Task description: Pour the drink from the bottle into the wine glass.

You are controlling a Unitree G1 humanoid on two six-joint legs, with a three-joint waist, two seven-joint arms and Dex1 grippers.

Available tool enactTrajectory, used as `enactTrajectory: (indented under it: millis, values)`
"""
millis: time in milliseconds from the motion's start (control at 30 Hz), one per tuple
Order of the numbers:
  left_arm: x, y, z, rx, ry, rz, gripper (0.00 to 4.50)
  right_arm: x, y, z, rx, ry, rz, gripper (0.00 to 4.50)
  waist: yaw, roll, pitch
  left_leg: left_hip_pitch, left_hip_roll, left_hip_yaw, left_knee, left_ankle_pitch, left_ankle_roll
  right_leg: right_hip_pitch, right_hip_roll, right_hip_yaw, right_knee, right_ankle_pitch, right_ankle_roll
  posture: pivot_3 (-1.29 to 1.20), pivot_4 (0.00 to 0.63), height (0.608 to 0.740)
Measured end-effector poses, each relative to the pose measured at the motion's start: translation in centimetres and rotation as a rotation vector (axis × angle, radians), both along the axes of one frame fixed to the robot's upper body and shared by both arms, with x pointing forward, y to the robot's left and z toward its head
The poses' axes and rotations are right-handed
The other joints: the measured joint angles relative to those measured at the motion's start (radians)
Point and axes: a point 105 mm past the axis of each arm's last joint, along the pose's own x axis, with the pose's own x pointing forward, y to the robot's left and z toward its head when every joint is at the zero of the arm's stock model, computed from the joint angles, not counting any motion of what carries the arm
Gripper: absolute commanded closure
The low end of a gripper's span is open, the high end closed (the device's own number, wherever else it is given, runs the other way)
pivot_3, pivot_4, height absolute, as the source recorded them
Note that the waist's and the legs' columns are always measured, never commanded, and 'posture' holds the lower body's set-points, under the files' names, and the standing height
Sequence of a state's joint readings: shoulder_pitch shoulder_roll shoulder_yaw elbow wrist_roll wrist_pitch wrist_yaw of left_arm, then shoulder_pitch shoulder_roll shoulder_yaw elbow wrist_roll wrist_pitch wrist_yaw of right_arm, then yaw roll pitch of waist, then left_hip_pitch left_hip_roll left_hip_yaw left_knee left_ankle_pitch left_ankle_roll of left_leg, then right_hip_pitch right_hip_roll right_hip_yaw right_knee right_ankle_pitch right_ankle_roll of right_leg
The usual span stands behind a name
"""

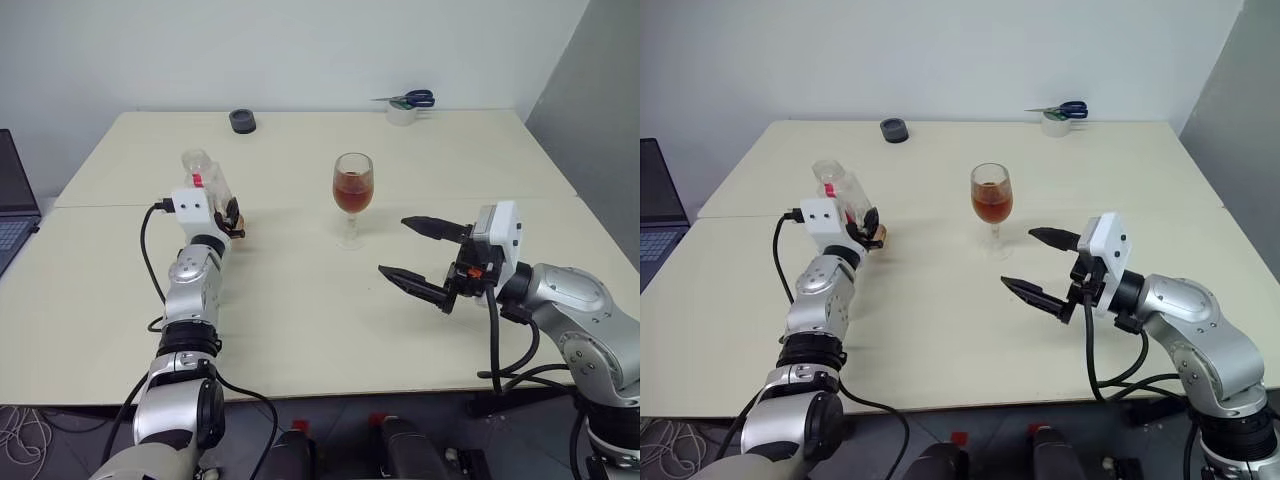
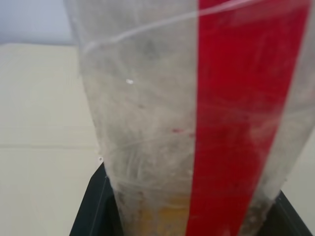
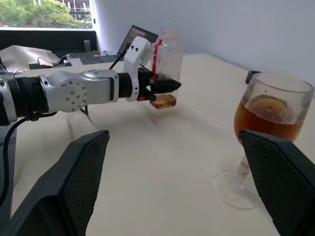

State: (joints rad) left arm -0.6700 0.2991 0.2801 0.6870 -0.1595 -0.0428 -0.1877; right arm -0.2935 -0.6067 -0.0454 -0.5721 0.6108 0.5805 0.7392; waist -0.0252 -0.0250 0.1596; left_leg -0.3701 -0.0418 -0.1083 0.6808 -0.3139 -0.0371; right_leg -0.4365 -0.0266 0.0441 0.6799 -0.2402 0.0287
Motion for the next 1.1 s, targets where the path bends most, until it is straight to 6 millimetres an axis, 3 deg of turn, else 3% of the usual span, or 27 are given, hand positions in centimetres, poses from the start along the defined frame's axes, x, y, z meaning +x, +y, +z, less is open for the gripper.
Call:
enactTrajectory:
  millis: [300, 333, 567, 767, 967, 1100]
  values:
    - [-0.1, -0.2, -1.3, 0.007, 0.017, -0.018, 2.84, 0.1, 0.1, -0.2, 0.004, 0.006, -0.014, 0.00, 0.000, 0.000, 0.000, 0.000, 0.000, 0.000, 0.000, 0.000, 0.000, 0.000, 0.000, 0.000, 0.000, 0.000, 0.000, 0.00, 0.150, 0.740]
    - [-0.1, -0.2, -1.3, 0.007, 0.017, -0.018, 2.10, 0.1, 0.1, -0.2, 0.004, 0.006, -0.015, 0.00, 0.000, 0.000, 0.000, 0.000, 0.000, 0.000, 0.000, 0.000, 0.000, 0.000, 0.000, 0.000, 0.000, 0.000, 0.000, 0.00, 0.150, 0.740]
    - [-0.1, -0.4, -1.6, 0.017, 0.030, -0.024, 0.01, -0.1, 0.3, -0.2, 0.002, 0.003, -0.009, 0.00, 0.000, 0.000, 0.000, 0.001, 0.000, 0.000, 0.000, 0.000, 0.000, 0.001, 0.000, 0.000, 0.000, 0.000, 0.000, 0.00, 0.150, 0.740]
    - [-1.0, -0.4, -3.0, 0.033, 0.076, -0.031, 0.01, 0.0, 0.3, -0.8, -0.001, 0.022, -0.027, 0.00, -0.001, 0.000, 0.000, 0.001, 0.000, 0.000, -0.001, 0.000, 0.000, 0.001, 0.000, 0.000, 0.000, 0.000, 0.000, 0.00, 0.150, 0.740]
    - [-2.8, -0.3, -3.9, 0.042, 0.116, -0.030, 0.01, -0.2, -1.0, -3.9, -0.001, 0.127, -0.136, 0.00, 0.000, 0.000, 0.000, 0.001, 0.000, 0.000, -0.001, 0.000, 0.000, 0.001, 0.000, 0.000, 0.000, 0.000, 0.000, 0.00, 0.150, 0.740]
    - [-4.4, -0.4, -4.0, 0.045, 0.134, -0.050, 0.01, 0.0, -2.8, -4.9, 0.013, 0.155, -0.285, 0.00, 0.000, 0.000, 0.000, 0.002, 0.001, 0.000, -0.001, 0.000, 0.000, 0.002, 0.000, 0.000, 0.000, 0.000, 0.000, 0.00, 0.150, 0.740]
